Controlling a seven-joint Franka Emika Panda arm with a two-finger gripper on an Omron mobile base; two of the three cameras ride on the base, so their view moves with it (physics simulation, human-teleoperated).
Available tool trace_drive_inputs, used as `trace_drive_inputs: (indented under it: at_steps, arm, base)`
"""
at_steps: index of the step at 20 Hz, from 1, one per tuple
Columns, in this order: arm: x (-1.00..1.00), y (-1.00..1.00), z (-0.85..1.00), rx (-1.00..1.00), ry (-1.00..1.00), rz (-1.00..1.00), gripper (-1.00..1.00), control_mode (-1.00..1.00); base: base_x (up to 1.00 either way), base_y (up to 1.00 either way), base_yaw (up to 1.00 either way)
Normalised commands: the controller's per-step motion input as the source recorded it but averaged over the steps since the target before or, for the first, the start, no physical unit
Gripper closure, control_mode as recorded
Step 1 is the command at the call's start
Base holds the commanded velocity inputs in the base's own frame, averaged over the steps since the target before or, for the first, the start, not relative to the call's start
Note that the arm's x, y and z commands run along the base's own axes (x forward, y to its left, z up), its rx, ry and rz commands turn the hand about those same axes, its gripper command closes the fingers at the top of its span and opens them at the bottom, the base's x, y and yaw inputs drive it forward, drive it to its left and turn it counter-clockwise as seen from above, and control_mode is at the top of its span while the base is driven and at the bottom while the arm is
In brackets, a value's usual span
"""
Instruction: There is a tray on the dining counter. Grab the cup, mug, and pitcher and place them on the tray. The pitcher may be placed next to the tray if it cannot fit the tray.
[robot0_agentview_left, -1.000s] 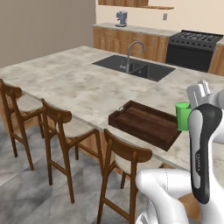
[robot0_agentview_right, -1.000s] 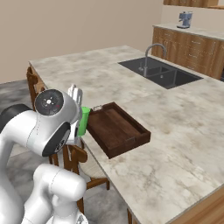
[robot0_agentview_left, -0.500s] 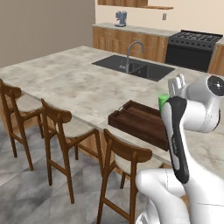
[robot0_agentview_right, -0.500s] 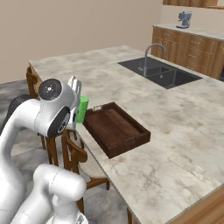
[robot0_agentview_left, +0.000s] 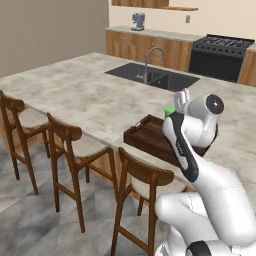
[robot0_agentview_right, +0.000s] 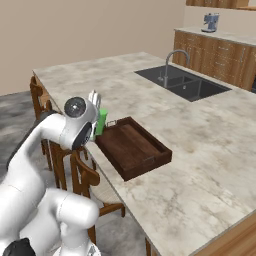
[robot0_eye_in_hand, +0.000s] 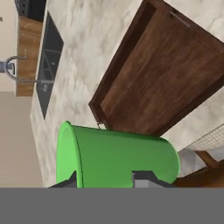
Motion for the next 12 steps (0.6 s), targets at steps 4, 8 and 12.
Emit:
trace_drive_inputs:
  at_steps: [4, 8, 12]
  arm:
    - [0.80, -0.18, -0.27, 0.01, 0.00, 0.04, 1.00, -1.00]
    - [0.58, -0.34, -0.01, 0.00, 0.06, 0.03, 1.00, -1.00]
    - [0.51, -0.27, -0.10, 0.00, 0.07, 0.07, 1.00, -1.00]
  base:
    - [0.00, 0.00, 0.00]
    - [0.00, 0.00, 0.00]
    - [0.00, 0.00, 0.00]
